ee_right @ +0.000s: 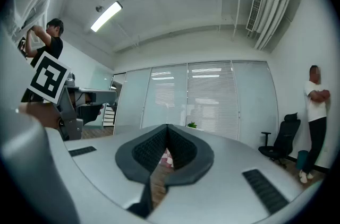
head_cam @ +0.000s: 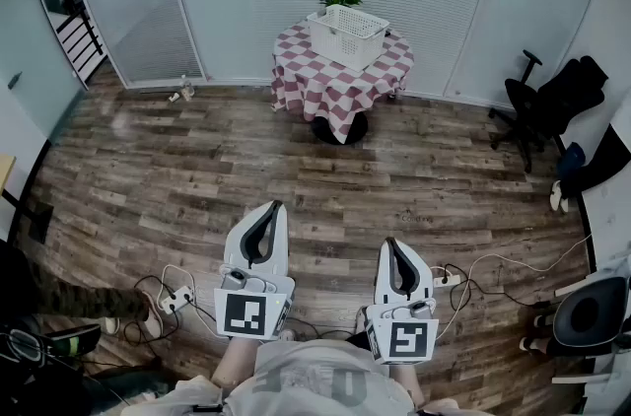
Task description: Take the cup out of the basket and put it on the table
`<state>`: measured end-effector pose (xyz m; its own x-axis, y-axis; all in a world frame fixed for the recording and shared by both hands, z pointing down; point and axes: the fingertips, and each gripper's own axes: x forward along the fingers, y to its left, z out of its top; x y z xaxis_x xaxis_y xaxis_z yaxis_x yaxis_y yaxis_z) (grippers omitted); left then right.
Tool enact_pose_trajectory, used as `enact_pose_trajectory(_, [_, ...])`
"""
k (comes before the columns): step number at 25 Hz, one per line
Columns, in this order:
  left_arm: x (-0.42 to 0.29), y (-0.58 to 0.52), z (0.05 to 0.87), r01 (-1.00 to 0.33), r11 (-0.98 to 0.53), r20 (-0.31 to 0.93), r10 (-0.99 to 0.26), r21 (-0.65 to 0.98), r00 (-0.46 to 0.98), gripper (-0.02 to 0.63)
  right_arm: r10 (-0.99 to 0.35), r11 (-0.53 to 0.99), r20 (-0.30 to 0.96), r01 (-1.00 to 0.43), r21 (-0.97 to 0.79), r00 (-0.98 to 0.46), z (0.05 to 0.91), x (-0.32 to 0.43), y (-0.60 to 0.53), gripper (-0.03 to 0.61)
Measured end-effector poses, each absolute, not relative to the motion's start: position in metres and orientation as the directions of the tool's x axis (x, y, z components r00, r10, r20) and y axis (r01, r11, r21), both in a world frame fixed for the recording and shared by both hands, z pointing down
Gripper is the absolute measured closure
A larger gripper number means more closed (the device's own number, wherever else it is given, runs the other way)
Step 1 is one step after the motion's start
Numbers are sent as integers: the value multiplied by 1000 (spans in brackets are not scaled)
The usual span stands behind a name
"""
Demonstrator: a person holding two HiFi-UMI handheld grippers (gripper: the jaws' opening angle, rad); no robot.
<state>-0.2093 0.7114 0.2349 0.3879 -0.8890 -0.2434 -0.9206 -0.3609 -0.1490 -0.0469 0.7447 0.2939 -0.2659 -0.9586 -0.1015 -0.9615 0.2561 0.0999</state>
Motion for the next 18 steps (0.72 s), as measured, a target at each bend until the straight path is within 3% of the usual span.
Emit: enact_pose_trajectory(18, [-150, 685, 253, -906, -397, -192, -887, -145, 419, 611, -967, 232, -101, -971, 54, -236, 311, 11, 725, 569])
